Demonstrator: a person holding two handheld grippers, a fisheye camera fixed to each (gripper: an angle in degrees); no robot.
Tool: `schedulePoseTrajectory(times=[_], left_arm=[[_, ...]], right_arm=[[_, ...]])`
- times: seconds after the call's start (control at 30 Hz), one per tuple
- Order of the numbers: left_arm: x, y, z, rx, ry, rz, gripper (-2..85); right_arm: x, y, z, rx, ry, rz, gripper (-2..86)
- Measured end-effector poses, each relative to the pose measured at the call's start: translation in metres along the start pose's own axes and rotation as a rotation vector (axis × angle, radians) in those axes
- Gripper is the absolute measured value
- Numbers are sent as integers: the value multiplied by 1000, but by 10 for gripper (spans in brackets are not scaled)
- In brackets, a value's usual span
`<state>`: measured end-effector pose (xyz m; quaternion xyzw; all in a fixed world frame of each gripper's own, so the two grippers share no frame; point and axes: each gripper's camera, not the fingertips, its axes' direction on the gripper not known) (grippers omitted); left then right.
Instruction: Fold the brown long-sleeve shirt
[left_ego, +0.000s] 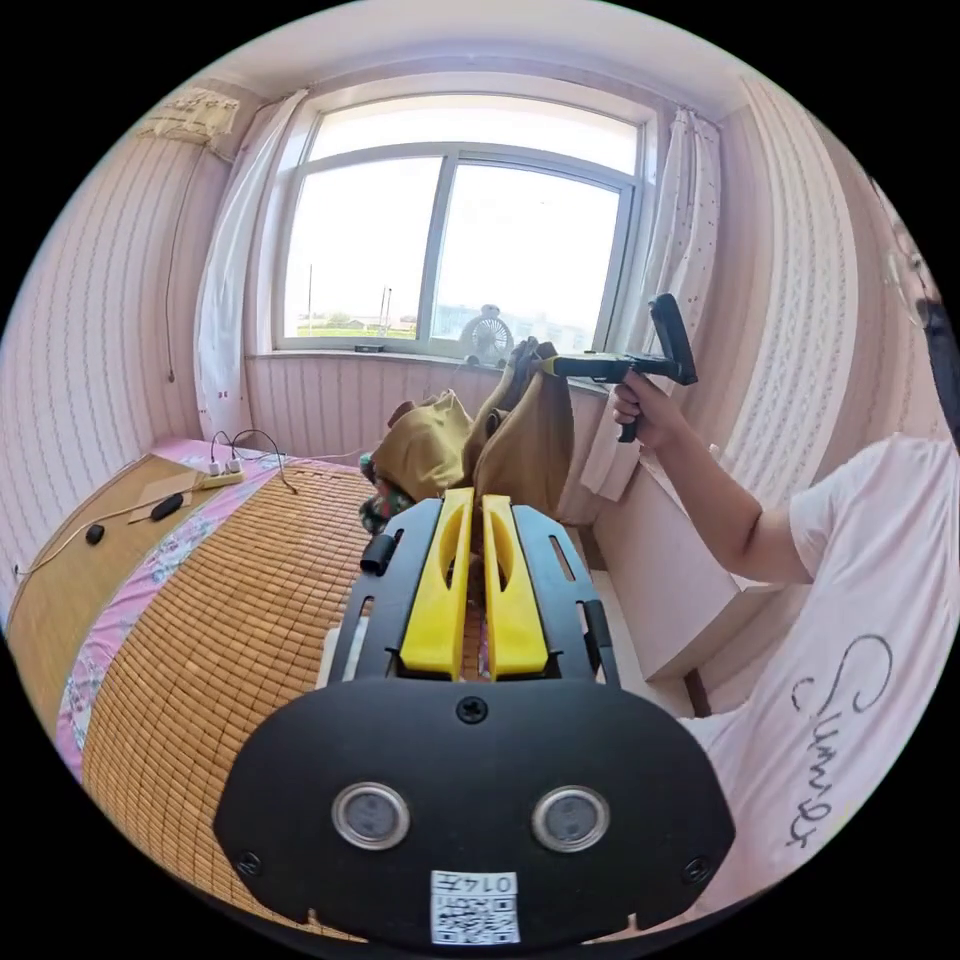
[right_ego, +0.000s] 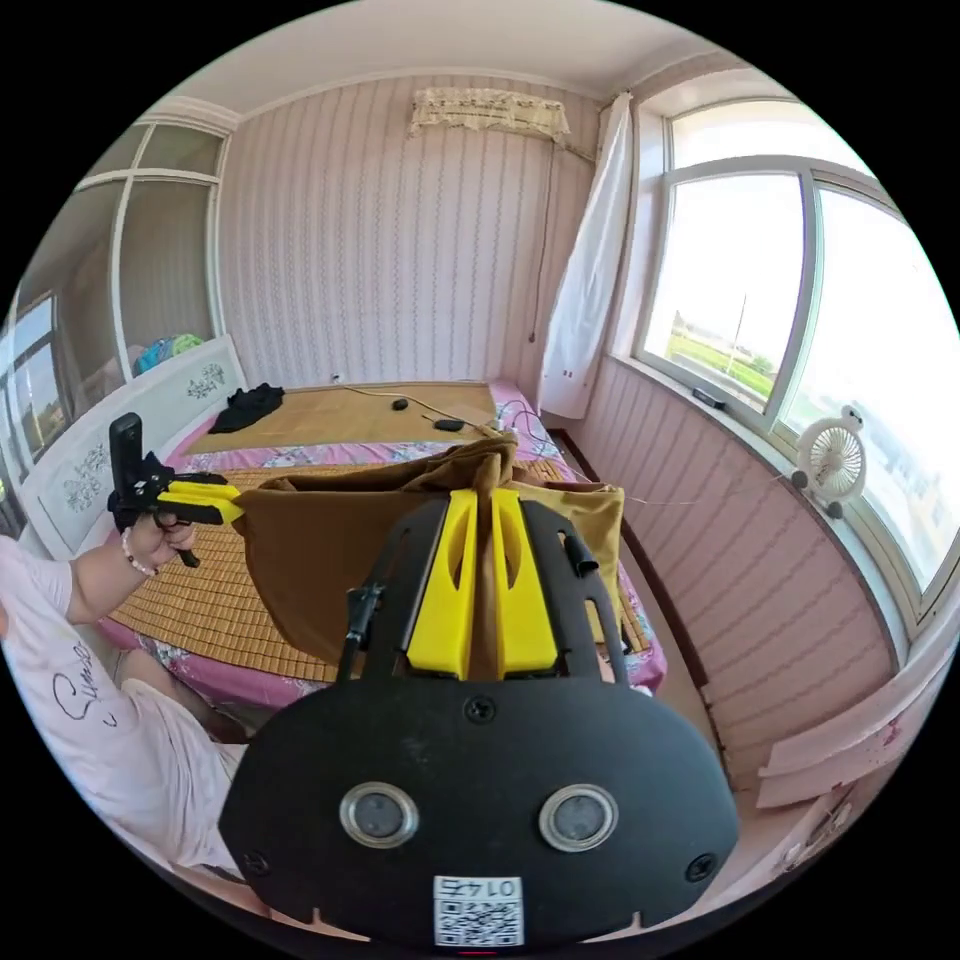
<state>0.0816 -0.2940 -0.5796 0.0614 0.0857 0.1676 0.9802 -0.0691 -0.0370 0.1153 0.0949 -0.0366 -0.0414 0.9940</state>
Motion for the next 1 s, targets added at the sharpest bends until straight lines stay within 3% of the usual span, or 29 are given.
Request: schedulePoseTrajectory(times=[0.13, 0.2, 0.27, 0.37, 0.43, 0.57, 0.8, 1.0], left_arm=[[-80, -104, 104, -31, 46, -192, 54], [-109, -116, 136, -88, 37, -268, 64], [-122, -105, 141, -74, 57, -342, 62], [-117, -73, 122, -94, 68, -296, 53], [-94, -47, 93, -177, -74, -174, 52], [-58, 1, 47, -260, -180, -93, 69], [-9, 154, -71, -376, -281, -379, 85], [31, 237, -223, -246, -498, -628, 85]], right_arm=[[73, -24, 80, -144, 91, 270, 91], [75, -5, 96, -119, 21, 325, 97], [57, 19, 106, -92, -17, 274, 89], [13, 69, 115, -101, 50, 175, 92], [-29, 114, 110, -66, -20, 115, 116], [-98, 182, 105, -50, -152, 77, 120], [-237, 271, 148, -311, -285, -75, 121], [-347, 261, 160, -235, -422, -317, 117]])
